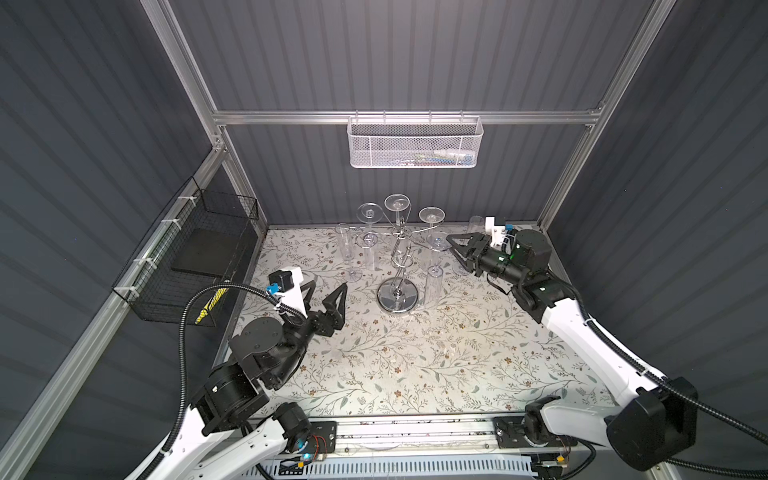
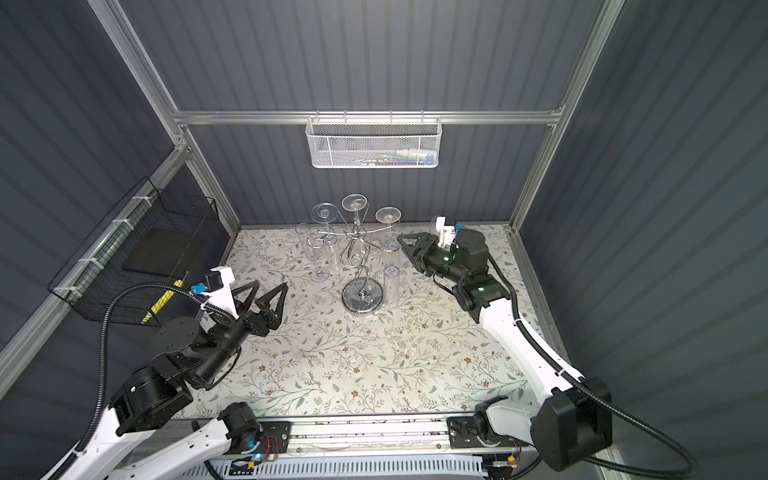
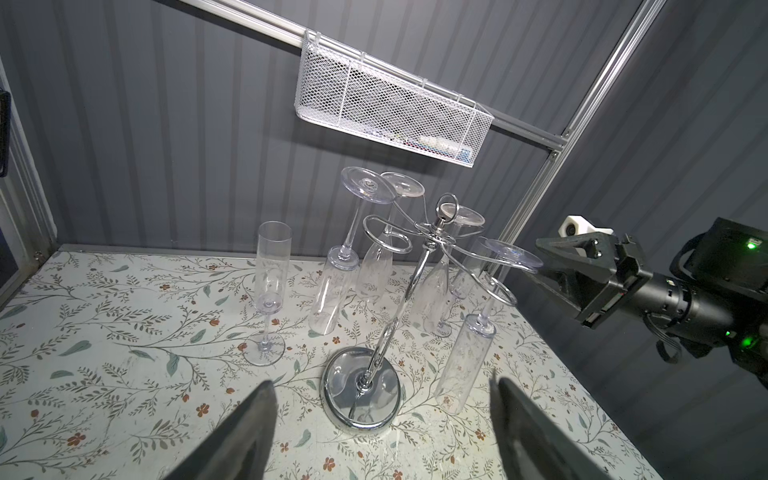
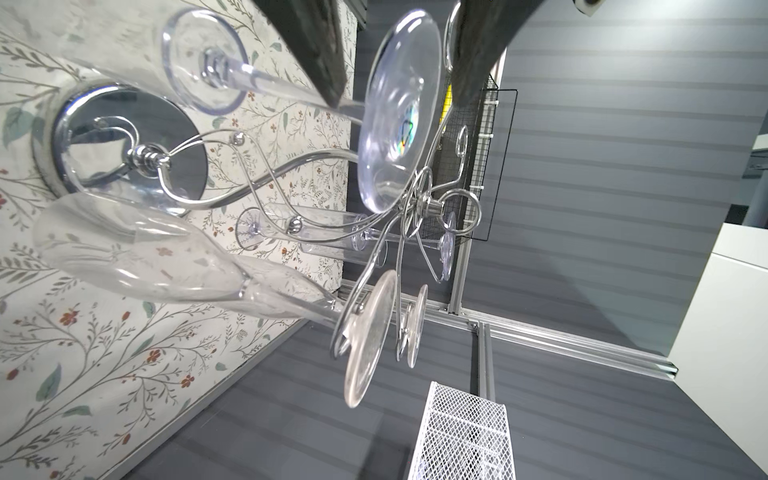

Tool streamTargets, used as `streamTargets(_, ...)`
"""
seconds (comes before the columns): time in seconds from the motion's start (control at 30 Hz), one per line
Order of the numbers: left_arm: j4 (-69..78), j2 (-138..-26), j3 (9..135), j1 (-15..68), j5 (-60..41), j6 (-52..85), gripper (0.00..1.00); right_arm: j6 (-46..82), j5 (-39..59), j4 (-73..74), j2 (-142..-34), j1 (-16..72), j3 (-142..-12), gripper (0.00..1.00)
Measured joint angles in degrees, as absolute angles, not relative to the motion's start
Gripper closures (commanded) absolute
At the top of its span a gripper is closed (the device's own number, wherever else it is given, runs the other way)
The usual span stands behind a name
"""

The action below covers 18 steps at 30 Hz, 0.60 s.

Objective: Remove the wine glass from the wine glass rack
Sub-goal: 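Close the right gripper on the hanging glass's foot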

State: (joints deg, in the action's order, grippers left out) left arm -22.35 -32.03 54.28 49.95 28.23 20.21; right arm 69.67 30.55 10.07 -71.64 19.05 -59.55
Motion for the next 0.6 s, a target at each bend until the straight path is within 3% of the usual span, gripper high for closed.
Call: streamTargets(0.6, -24.03, -29.71, 52.34, 49.95, 28.99, 21.69, 0.18, 71.99, 31.79, 13.21, -73.25, 18.59, -59.55, 0.77)
